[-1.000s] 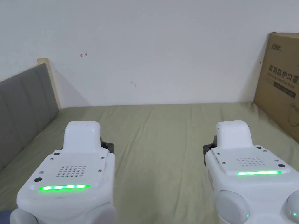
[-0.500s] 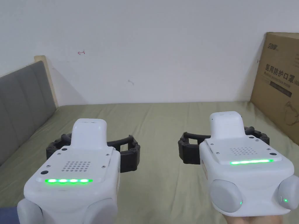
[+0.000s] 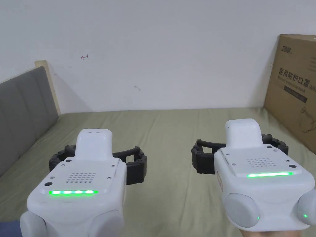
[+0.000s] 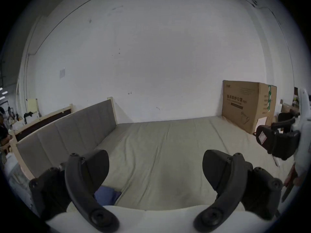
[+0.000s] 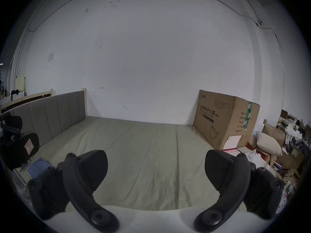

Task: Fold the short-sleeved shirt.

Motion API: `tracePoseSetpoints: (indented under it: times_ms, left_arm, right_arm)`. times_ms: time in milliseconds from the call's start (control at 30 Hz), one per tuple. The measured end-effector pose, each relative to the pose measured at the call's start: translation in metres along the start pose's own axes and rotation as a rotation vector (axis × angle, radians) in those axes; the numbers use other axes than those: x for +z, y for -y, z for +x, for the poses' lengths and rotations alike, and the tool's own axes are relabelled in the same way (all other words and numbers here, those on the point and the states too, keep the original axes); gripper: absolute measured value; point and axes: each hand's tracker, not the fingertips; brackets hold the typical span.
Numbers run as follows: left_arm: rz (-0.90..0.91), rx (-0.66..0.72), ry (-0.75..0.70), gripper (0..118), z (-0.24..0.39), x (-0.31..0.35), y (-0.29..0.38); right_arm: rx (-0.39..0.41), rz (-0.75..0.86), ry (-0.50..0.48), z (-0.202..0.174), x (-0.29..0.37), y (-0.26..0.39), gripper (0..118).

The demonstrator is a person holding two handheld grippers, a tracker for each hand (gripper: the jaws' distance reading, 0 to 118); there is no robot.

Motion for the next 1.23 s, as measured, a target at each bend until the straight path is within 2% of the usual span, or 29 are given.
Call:
tracePoseSetpoints:
  times_ms: [233, 400, 533, 767, 1233]
  left_arm:
    - [0.044, -0.03, -0.051, 114, -0.001, 0.002, -0.002]
    - [0.04, 0.001, -0.002, 114, -0.002, 0.004, -0.005]
    - [0.043, 0.055, -0.032, 114, -0.003, 0.003, -0.006]
    - [0.067, -0.03, 0.015, 114, -0.001, 0.007, -0.003]
    - [0.066, 0.009, 0.024, 115, 0.0, 0.009, 0.0]
  right_arm:
    - [-0.027, 0.005, 0.004, 0.006, 0.001, 0.001, 115]
    - [-0.015, 0.001, 0.013, 0.003, 0.007, -0.002, 115]
    - [-0.03, -0.006, 0.008, 0.008, 0.006, 0.0, 115]
    - [-0.033, -0.016, 0.023, 0.016, -0.002, 0.005, 115]
    - [-0.041, -0.03, 0.025, 0.015, 0.004, 0.009, 115]
